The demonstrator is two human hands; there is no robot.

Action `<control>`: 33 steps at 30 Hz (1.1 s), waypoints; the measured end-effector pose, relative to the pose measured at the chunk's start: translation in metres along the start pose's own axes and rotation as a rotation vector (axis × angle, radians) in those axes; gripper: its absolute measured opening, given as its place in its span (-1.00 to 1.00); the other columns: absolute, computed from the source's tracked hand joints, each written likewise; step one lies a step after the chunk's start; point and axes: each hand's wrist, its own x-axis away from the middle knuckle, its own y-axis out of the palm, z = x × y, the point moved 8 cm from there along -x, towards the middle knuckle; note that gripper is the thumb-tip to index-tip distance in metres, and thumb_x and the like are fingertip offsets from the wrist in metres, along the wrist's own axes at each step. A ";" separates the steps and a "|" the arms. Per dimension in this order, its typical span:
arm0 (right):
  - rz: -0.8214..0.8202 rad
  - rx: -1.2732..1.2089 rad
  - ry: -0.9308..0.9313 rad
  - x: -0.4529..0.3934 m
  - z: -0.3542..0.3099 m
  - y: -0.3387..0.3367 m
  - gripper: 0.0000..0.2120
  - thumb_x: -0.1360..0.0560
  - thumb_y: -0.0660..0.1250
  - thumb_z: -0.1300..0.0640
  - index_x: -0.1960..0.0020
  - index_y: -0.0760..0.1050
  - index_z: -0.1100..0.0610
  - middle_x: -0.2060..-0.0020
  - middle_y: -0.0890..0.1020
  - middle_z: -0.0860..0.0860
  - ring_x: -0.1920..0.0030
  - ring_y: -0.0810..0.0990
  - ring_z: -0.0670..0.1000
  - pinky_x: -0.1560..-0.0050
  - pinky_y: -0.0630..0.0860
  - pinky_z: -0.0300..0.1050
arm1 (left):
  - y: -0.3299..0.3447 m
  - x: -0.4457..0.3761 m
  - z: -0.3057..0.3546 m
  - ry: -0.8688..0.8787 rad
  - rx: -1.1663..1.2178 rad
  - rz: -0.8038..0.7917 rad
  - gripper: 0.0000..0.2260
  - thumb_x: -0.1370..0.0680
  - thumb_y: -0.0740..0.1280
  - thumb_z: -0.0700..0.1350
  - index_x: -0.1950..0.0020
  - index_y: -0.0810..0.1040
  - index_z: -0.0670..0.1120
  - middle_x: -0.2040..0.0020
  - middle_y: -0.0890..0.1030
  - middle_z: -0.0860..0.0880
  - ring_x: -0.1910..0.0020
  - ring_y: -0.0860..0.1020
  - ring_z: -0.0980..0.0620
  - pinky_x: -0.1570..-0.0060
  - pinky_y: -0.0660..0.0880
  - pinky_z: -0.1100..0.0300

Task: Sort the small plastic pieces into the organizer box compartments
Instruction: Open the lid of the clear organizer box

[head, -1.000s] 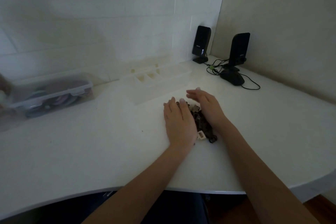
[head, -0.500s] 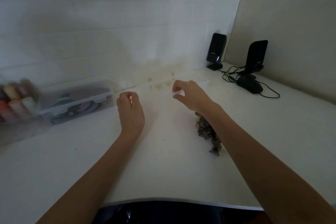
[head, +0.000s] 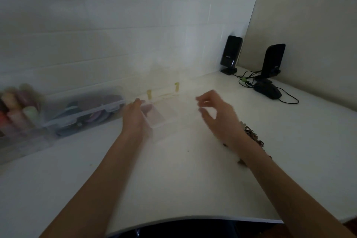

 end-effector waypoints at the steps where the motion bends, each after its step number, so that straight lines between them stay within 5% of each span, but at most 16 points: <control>1: 0.087 0.053 0.033 0.000 0.007 -0.016 -0.85 -0.50 0.28 0.33 0.02 0.43 0.10 0.04 0.62 -0.05 0.03 0.59 -0.10 -0.03 0.51 -0.17 | 0.001 0.001 0.001 0.006 -0.008 0.001 -0.79 -0.64 0.13 -0.16 0.17 0.42 -0.11 0.25 0.52 -0.10 0.31 0.48 0.06 0.60 0.36 0.47; 4: 0.143 0.317 0.201 0.005 0.042 -0.049 -0.85 -0.49 0.26 0.29 0.08 0.46 0.05 0.16 0.58 -0.08 0.12 0.54 -0.06 0.00 0.54 0.00 | 0.003 0.004 0.005 0.034 -0.004 -0.011 -0.82 -0.65 0.12 -0.14 0.10 0.44 -0.12 0.24 0.54 -0.10 0.30 0.50 0.07 0.61 0.37 0.47; 8: -0.086 0.485 0.332 0.019 0.078 -0.047 -0.86 -0.56 0.22 0.04 -0.09 0.50 -0.07 0.04 0.61 -0.13 -0.03 0.57 -0.03 -0.19 0.44 0.11 | 0.006 0.009 0.013 0.086 0.009 -0.032 -0.86 -0.63 0.14 -0.14 -0.01 0.47 -0.13 0.20 0.55 -0.07 0.25 0.53 0.05 0.55 0.40 0.44; 11: -0.273 0.514 0.394 0.025 0.085 -0.030 -0.68 -0.57 0.14 -0.14 -0.25 0.47 -0.10 -0.18 0.58 -0.12 -0.19 0.52 -0.02 -0.31 0.33 0.14 | 0.004 0.009 0.023 0.212 -0.058 -0.041 -0.82 -0.63 0.15 -0.11 0.10 0.51 0.00 0.11 0.53 0.07 0.11 0.52 0.12 0.19 0.47 0.34; 18: -0.281 0.371 0.329 0.012 0.073 -0.019 -0.85 -0.53 0.29 0.08 -0.05 0.61 -0.03 0.00 0.67 -0.10 -0.02 0.60 -0.08 -0.17 0.48 -0.01 | 0.002 0.005 0.027 0.254 -0.155 -0.095 -0.79 -0.59 0.16 -0.04 0.10 0.57 0.14 -0.13 0.55 0.08 -0.19 0.49 0.04 -0.26 0.37 0.03; 24: -0.314 0.311 0.331 0.006 0.071 -0.015 -0.76 -0.49 0.37 0.08 -0.16 0.55 -0.05 -0.01 0.63 -0.10 0.01 0.58 -0.07 -0.13 0.51 -0.02 | 0.005 0.009 0.030 0.246 -0.152 -0.152 -0.76 -0.63 0.11 0.00 0.07 0.55 0.11 -0.01 0.54 0.24 -0.09 0.44 0.16 -0.12 0.31 0.08; 29: -0.394 0.430 0.330 0.000 0.062 -0.002 -0.80 -0.51 0.30 -0.09 -0.11 0.56 -0.14 -0.04 0.61 -0.22 0.00 0.52 -0.14 -0.28 0.36 0.08 | 0.005 0.011 0.034 0.257 -0.130 -0.149 -0.73 -0.65 0.05 0.02 0.07 0.52 0.07 -0.08 0.54 0.10 -0.06 0.44 0.16 -0.15 0.31 0.11; 33: -0.375 0.504 0.267 -0.002 0.054 0.010 -0.88 -0.49 0.32 0.03 0.01 0.58 -0.11 0.12 0.57 -0.24 0.08 0.53 -0.15 -0.33 0.29 0.11 | 0.003 0.011 0.035 0.263 -0.102 -0.122 -0.68 -0.65 0.05 0.08 0.13 0.52 0.05 0.04 0.56 0.11 0.05 0.47 0.22 -0.08 0.35 0.14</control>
